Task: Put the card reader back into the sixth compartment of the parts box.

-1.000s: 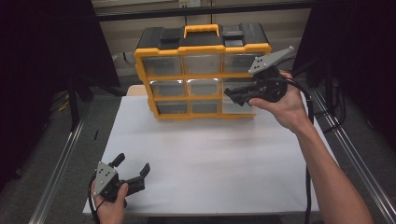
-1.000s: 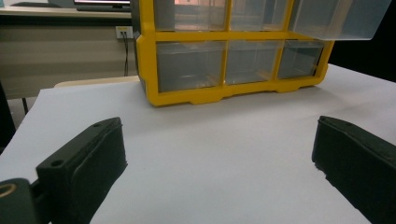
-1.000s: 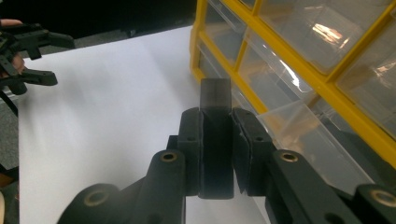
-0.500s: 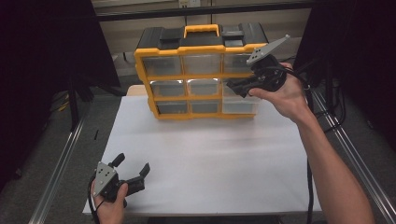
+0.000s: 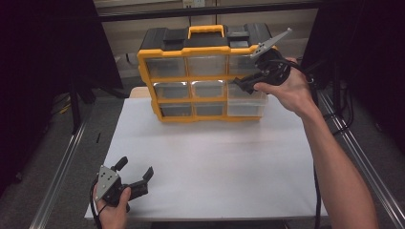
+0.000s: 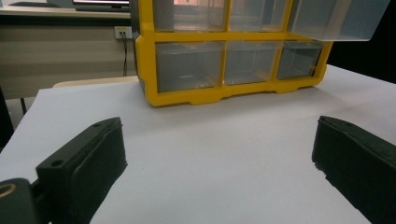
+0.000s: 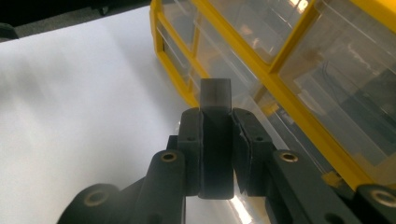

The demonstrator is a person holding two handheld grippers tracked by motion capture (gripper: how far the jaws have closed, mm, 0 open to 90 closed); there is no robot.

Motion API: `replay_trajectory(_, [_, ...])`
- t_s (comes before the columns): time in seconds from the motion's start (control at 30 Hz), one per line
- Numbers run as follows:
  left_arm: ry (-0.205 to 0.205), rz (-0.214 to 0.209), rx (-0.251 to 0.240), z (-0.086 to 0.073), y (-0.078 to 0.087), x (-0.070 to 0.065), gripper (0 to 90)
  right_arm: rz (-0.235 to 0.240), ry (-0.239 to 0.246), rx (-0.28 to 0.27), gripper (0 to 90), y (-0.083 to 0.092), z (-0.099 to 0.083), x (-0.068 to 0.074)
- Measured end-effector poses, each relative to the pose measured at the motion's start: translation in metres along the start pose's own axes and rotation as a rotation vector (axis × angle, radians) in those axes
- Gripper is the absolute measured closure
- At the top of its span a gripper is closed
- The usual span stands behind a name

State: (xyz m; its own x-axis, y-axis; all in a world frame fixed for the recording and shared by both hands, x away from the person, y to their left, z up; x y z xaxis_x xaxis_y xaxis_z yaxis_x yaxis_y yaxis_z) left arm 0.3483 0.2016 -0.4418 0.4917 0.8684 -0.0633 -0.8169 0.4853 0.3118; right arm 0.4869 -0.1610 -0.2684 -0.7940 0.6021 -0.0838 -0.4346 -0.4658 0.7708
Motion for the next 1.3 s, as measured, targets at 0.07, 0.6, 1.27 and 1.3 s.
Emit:
replay_trajectory(0.07, [-0.005,0.000,0.004,0.000,0.000,0.000,2.8,-0.001,-0.003,0.008,74.1,-0.001,0.001,-0.003])
replay_trajectory(0.6, [0.001,0.001,0.000,0.000,0.001,0.001,2.8,-0.012,-0.006,0.105,74.1,-0.019,0.002,-0.019])
replay_trajectory(1.27, [-0.002,-0.009,0.018,-0.003,-0.001,-0.001,2.8,-0.018,-0.008,0.245,74.1,-0.039,-0.014,-0.033])
replay_trajectory(1.3, [-0.002,-0.009,0.018,-0.003,-0.001,-0.001,2.7,-0.019,-0.014,0.251,74.1,-0.039,-0.015,-0.032])
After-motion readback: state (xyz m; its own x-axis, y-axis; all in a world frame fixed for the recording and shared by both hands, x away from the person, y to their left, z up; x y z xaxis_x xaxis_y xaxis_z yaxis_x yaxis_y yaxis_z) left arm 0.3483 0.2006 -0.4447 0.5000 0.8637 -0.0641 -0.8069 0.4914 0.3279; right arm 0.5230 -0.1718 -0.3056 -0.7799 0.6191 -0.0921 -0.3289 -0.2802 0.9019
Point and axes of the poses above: each handheld gripper's, and its own axes: y roughly backward along the jaws, z roughly out of its top, x roughly to its left, the point moved 8 cm from there along -y, roughly forward along the jaws, and after that the axes turned 7 degrees about x, right-handed, at the moved point
